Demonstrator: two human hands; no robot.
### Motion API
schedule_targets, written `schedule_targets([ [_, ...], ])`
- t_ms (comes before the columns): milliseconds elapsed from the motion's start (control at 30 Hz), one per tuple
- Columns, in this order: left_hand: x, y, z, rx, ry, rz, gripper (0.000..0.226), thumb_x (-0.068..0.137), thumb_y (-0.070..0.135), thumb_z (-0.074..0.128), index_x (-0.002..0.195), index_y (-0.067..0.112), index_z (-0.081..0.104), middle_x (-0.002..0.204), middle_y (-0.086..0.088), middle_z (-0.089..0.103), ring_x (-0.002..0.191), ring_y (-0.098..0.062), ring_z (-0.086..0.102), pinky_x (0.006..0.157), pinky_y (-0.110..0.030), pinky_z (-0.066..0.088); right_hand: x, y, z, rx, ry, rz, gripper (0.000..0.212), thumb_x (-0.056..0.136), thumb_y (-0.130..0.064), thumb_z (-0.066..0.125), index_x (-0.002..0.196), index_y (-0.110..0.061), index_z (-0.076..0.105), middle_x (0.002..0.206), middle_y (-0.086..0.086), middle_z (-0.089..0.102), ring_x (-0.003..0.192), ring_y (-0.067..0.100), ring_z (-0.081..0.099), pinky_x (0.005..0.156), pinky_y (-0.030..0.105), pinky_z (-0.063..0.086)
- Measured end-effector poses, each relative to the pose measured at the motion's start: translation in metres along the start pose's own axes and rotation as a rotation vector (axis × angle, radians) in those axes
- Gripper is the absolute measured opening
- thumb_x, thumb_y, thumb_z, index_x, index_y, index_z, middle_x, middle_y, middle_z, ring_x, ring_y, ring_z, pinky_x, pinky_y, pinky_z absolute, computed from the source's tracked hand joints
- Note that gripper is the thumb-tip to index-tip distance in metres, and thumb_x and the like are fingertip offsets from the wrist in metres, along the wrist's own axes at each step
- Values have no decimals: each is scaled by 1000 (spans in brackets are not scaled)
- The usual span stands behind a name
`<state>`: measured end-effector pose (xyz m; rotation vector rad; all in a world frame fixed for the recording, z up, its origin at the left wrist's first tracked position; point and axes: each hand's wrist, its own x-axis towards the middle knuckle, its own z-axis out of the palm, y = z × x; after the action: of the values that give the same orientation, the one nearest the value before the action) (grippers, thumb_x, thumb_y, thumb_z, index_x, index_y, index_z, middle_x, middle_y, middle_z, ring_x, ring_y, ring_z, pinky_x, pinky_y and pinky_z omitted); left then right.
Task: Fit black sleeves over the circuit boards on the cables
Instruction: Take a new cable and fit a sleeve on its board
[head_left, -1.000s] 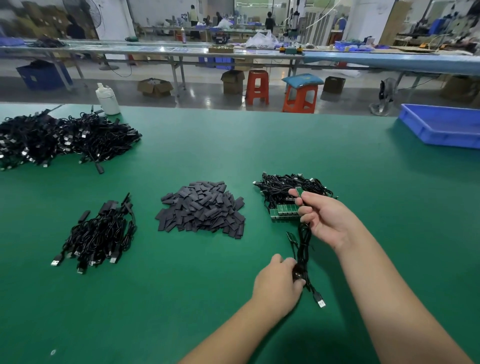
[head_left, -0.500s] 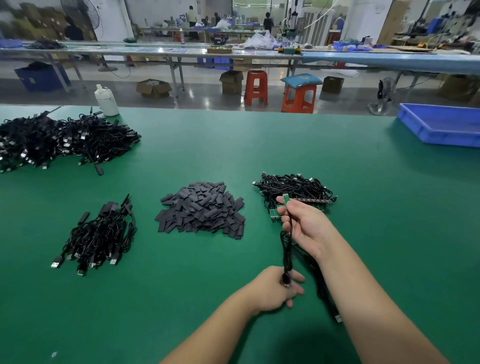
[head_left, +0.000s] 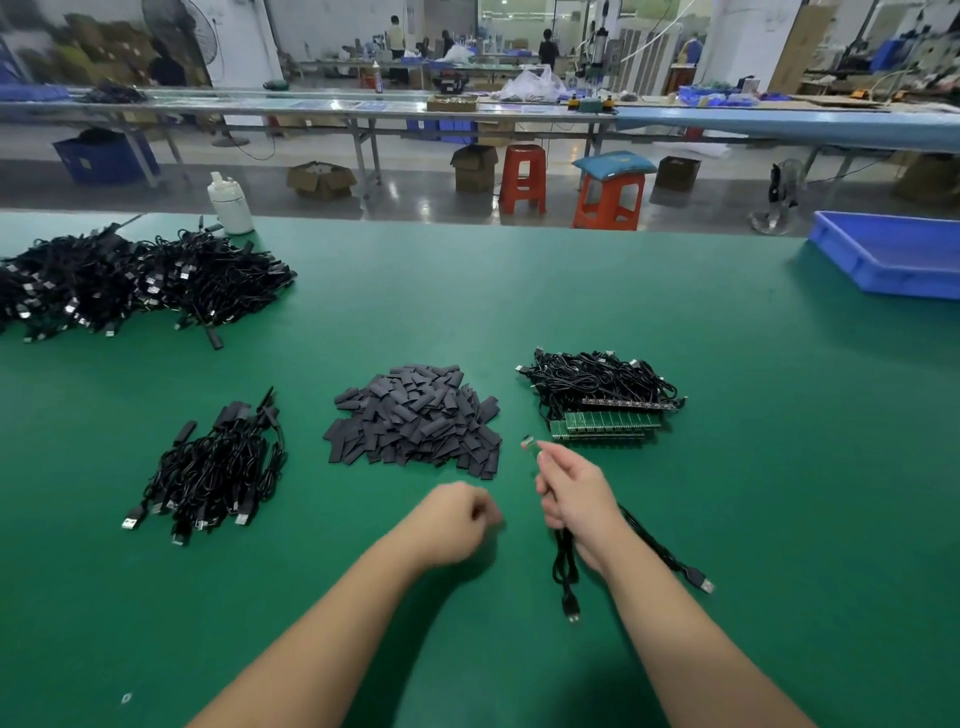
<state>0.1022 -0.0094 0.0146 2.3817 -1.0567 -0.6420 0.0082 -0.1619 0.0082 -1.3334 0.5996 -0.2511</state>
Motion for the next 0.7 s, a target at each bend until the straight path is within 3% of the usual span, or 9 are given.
schedule_targets([
  [67,6,-1,-5,-307,245,-88,13,96,21,58,98,21,71,84,7,70,68,-3,61,65,-17,47,-2,8,5,-133,-80,2,25,106,-22,45,126,-28,57,64,-4,56,43,7,34,40,20,27],
  [133,8,1,-9,-628,283,-110,9,94,25,65,94,18,70,78,4,68,51,1,54,49,-14,42,-4,13,13,-227,-142,-36,25,107,-21,41,129,-25,52,66,-3,59,43,6,36,41,19,29],
  [200,8,2,-11,-720,266,-96,11,93,25,67,92,15,72,80,-1,71,50,-3,53,45,-15,40,-4,15,18,-311,-159,-81,26,107,-20,41,131,-26,48,68,-3,61,45,5,39,43,18,32],
  [433,11,-1,-8,-765,272,-100,10,88,16,73,83,7,70,55,7,55,50,-11,42,48,-20,37,-3,23,19,-363,-175,-120,9,102,-17,53,103,-17,62,67,-4,70,50,8,54,50,22,47],
  [600,20,-6,-5,-667,303,-79,9,88,19,72,80,15,72,51,13,54,46,-5,38,49,-21,33,1,30,18,-151,-134,-35,13,99,-6,58,109,-8,65,81,4,75,64,14,65,61,24,55],
  [700,28,-16,-7,-559,393,-105,8,91,23,69,84,21,73,64,15,66,56,2,53,56,-16,41,3,36,17,-91,-93,2,17,97,-1,59,113,-2,63,79,8,73,62,15,65,60,25,57],
])
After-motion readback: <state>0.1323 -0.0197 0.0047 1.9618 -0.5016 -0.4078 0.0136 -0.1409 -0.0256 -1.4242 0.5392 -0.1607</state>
